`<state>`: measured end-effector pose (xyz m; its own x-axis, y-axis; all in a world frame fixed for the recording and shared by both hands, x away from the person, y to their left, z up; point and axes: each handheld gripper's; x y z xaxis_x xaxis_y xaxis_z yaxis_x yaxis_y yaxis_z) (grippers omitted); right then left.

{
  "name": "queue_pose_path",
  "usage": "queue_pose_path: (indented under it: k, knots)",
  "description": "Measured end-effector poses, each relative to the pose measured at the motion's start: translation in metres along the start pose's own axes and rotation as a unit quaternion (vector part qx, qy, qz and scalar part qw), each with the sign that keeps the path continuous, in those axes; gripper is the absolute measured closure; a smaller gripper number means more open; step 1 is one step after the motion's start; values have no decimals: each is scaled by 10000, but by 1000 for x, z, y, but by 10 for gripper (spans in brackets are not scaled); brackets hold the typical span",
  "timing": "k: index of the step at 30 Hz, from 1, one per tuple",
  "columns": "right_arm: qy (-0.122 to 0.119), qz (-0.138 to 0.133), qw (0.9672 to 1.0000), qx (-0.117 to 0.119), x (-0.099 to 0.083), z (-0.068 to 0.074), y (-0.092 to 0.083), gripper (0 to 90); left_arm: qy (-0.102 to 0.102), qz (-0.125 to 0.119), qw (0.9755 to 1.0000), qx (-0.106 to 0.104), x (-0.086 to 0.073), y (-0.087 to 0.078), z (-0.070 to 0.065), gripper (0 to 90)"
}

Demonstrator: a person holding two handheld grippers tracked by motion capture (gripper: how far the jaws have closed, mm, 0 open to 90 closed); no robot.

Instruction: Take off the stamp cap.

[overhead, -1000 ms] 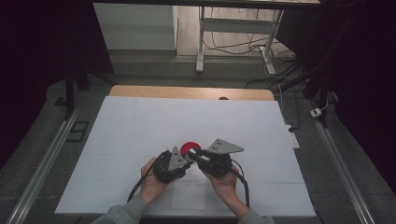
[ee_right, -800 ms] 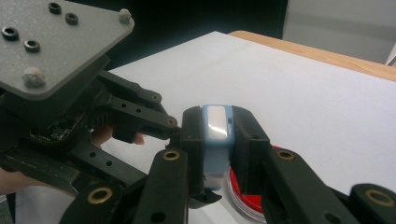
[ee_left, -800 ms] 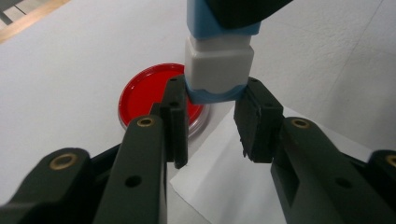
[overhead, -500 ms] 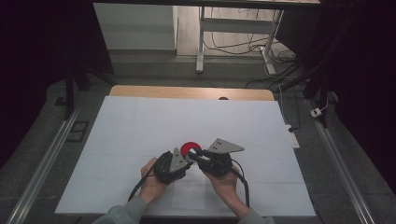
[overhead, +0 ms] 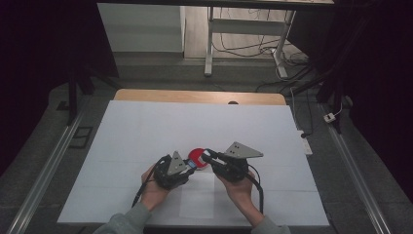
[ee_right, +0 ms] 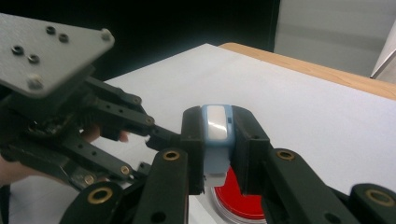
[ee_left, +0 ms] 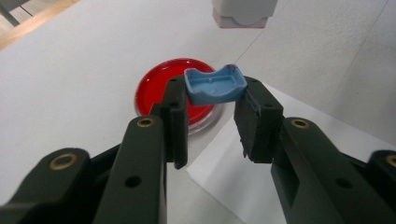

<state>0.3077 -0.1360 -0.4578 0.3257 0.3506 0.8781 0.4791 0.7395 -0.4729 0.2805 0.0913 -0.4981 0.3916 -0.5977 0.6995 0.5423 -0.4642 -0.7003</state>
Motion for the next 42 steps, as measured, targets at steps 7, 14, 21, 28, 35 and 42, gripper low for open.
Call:
queue_pose_path:
  k: [7, 14, 21, 28, 35, 42]
  knots:
    - [24, 4, 10000, 32, 0, -4, -1, 753, -309, -232, 9992, -104, -12, -21, 15, 653]
    - [8, 9, 10000, 39, -1, -7, -3, 753, -535, -298, 9980, -148, -27, -35, 29, 653]
    - [-12, -41, 10000, 79, -1, -10, -5, 752, -623, -378, 9973, -93, -39, -48, 35, 653]
    - [-56, -86, 9999, 83, 0, -12, -7, 752, -584, -398, 9974, -126, -47, -58, 36, 652]
    - [-2, -151, 9997, 185, 0, -18, -10, 752, -776, -348, 9963, -134, -64, -66, 41, 652]
    - [-35, -134, 9998, 162, 0, -19, -10, 751, -882, -328, 9955, -140, -76, -74, 43, 652]
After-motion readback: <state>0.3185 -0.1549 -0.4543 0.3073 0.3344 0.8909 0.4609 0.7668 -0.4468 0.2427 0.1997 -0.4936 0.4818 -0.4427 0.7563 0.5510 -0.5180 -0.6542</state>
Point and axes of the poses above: each handheld gripper's, and its own axes: y roughly forward along the jaws, x roughly out of its top, z roughly to its left, and after that the axes turned 9 degrees about z, right-handed
